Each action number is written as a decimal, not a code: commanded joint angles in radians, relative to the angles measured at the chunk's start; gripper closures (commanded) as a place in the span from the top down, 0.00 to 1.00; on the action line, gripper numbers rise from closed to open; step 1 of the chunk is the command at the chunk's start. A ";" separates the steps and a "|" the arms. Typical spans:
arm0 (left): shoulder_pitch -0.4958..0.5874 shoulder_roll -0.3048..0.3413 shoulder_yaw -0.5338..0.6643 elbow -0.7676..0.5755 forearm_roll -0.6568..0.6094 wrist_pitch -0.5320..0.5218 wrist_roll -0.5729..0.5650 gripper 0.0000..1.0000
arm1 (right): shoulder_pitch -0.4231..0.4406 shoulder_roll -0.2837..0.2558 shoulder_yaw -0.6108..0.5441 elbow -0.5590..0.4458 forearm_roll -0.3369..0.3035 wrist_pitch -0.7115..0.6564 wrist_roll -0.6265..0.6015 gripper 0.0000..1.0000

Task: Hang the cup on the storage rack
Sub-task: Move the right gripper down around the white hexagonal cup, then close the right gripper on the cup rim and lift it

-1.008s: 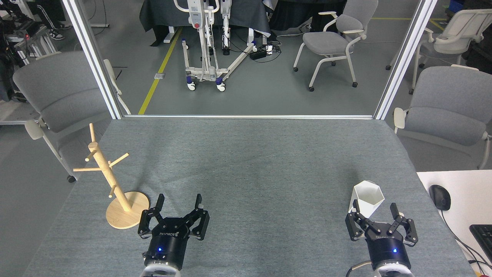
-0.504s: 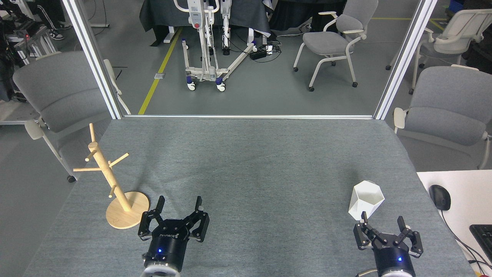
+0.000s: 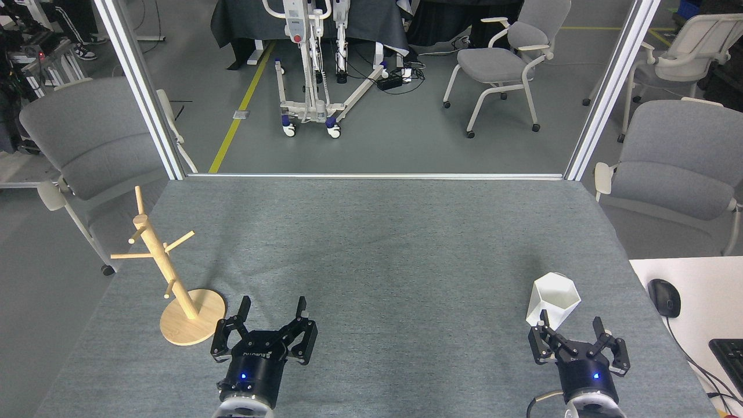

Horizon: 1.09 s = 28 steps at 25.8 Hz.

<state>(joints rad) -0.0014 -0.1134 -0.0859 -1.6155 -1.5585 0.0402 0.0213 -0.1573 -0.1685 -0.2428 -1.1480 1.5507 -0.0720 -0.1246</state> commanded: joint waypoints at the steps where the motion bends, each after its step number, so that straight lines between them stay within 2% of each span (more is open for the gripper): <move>1: -0.002 0.000 0.000 0.011 0.000 0.000 -0.004 0.99 | -0.034 -0.002 0.000 0.041 0.000 0.000 0.000 1.00; 8: -0.005 -0.002 0.000 0.019 0.000 -0.002 -0.004 0.99 | -0.057 -0.012 0.000 0.056 0.000 0.000 0.002 1.00; 28: -0.025 -0.005 0.000 0.058 0.000 0.000 -0.035 0.99 | -0.165 -0.017 0.003 0.206 0.005 0.020 0.002 1.00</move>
<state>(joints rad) -0.0253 -0.1166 -0.0859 -1.5596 -1.5585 0.0402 -0.0114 -0.3088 -0.1863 -0.2406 -0.9599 1.5533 -0.0572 -0.1221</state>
